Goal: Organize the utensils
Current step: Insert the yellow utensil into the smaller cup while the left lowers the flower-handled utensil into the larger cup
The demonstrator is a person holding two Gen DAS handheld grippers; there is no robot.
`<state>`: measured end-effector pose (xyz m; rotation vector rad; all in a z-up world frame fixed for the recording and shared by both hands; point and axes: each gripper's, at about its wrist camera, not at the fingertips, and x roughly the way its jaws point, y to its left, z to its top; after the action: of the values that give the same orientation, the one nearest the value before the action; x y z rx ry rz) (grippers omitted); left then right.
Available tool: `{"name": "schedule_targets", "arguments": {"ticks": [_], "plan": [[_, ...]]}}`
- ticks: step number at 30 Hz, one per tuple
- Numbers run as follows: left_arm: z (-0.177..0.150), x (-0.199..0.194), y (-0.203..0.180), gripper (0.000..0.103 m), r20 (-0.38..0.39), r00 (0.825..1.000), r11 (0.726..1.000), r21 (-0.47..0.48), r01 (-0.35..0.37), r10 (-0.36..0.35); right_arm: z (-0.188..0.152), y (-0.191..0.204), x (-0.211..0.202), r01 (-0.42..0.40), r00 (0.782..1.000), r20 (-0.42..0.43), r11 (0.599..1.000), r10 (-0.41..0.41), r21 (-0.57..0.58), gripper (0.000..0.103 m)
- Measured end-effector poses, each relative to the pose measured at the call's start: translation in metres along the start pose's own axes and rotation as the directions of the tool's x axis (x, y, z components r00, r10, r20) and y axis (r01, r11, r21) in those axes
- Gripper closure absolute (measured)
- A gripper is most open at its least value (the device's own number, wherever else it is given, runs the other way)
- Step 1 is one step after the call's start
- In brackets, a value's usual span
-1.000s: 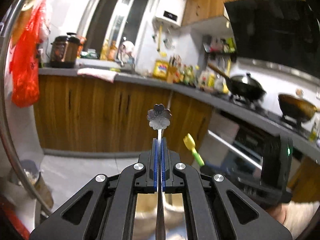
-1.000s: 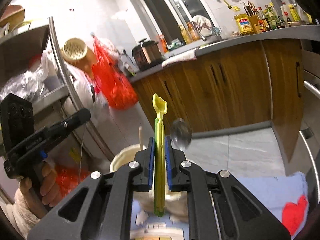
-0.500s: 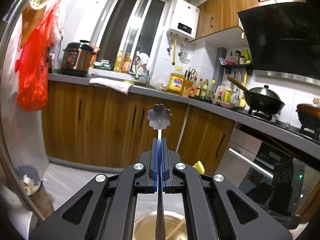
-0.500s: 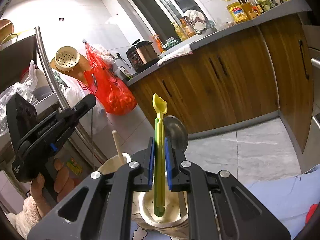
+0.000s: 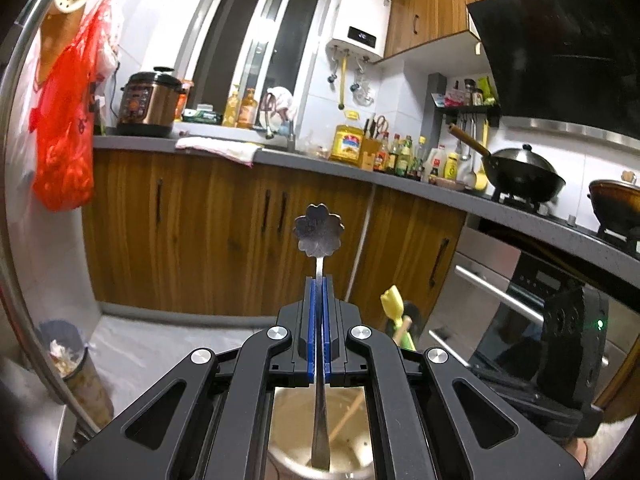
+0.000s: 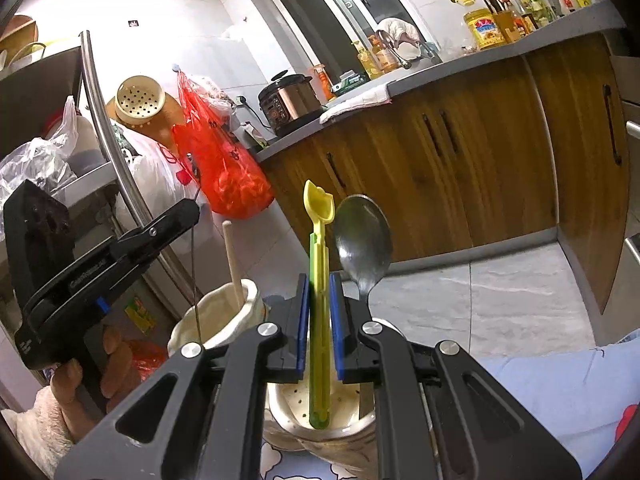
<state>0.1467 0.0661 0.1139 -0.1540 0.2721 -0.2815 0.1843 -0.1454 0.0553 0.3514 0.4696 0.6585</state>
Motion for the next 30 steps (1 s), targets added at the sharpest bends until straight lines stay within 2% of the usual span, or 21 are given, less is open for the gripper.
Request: {"name": "schedule_targets", "arguments": {"ticks": [7, 14, 18, 20, 23, 28, 30], "plan": [[-0.012, -0.01, -0.002, 0.099, -0.056, 0.998, 0.999, 0.012, 0.033, -0.032, -0.007, 0.002, -0.005, 0.041, 0.999, -0.026, 0.998, -0.042, -0.044, 0.093], [-0.021, -0.01, -0.006, 0.099, -0.172, 0.984, 0.999, 0.033, 0.043, -0.037, -0.011, 0.014, -0.006, 0.118, 0.986, -0.105, 0.986, -0.131, -0.121, 0.093], [-0.02, -0.002, -0.008, 0.099, -0.259, 0.966, 0.998, 0.049, 0.029, -0.016, -0.007, 0.023, -0.005, 0.147, 0.974, -0.148, 0.977, -0.17, -0.151, 0.093], [-0.02, 0.0, -0.009, 0.099, -0.285, 0.959, 0.998, 0.058, 0.025, -0.008, -0.005, 0.028, 0.0, 0.176, 0.959, -0.195, 0.97, -0.208, -0.169, 0.093], [-0.02, 0.006, -0.011, 0.099, -0.334, 0.943, 0.997, 0.068, 0.026, -0.002, -0.002, 0.031, 0.004, 0.188, 0.948, -0.228, 0.968, -0.224, -0.169, 0.093], [-0.023, 0.022, -0.01, 0.099, -0.415, 0.909, 0.997, 0.078, 0.001, 0.032, -0.001, 0.035, 0.014, 0.208, 0.927, -0.275, 0.959, -0.256, -0.192, 0.093], [-0.023, 0.023, -0.009, 0.099, -0.417, 0.908, 0.997, 0.077, -0.008, 0.04, -0.002, 0.035, 0.017, 0.212, 0.921, -0.287, 0.957, -0.263, -0.198, 0.093]]}}
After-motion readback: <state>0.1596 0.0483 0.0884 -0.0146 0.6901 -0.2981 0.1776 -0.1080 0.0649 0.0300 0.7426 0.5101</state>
